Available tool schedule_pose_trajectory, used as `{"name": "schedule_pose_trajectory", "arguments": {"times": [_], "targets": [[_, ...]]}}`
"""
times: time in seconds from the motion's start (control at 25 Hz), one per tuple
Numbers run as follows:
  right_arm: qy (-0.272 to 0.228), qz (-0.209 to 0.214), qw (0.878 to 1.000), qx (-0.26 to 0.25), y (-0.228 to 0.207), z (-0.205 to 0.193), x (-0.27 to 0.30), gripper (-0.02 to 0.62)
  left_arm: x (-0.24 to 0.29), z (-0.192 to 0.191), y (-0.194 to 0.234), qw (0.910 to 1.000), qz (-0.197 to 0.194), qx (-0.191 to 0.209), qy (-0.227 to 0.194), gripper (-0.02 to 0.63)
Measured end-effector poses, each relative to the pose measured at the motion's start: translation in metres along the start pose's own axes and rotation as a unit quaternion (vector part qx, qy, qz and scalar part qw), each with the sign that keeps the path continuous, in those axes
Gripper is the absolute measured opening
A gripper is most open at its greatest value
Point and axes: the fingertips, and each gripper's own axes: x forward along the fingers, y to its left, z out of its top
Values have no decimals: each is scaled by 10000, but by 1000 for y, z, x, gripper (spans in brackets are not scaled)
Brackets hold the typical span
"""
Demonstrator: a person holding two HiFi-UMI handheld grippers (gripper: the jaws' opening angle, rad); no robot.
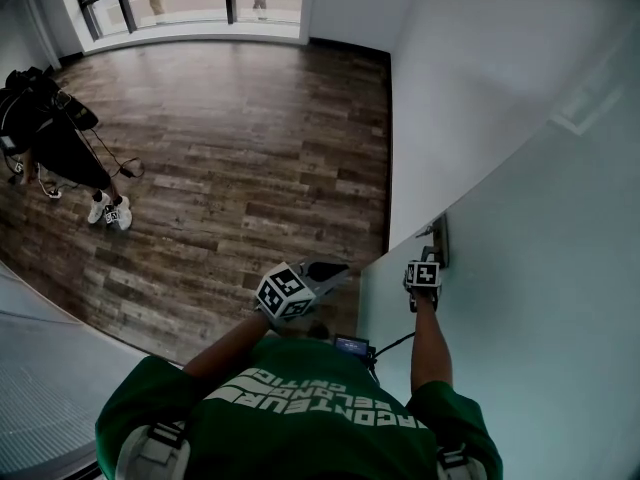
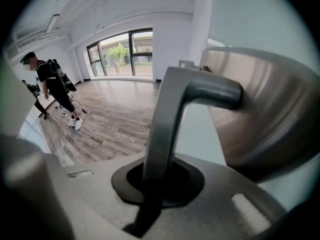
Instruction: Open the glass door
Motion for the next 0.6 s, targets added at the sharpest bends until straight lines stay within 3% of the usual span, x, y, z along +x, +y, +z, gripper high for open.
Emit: {"name": "schedule_pose_trajectory", "arguments": {"times": [0.4, 0.6], "targets": [[124, -353, 9990, 245, -11, 7, -30, -9, -6, 3, -1, 10000, 37, 1, -71, 15], [239, -312, 9990, 226, -16, 11, -37, -6, -10, 6, 0, 9999, 80, 9, -120, 15]]}}
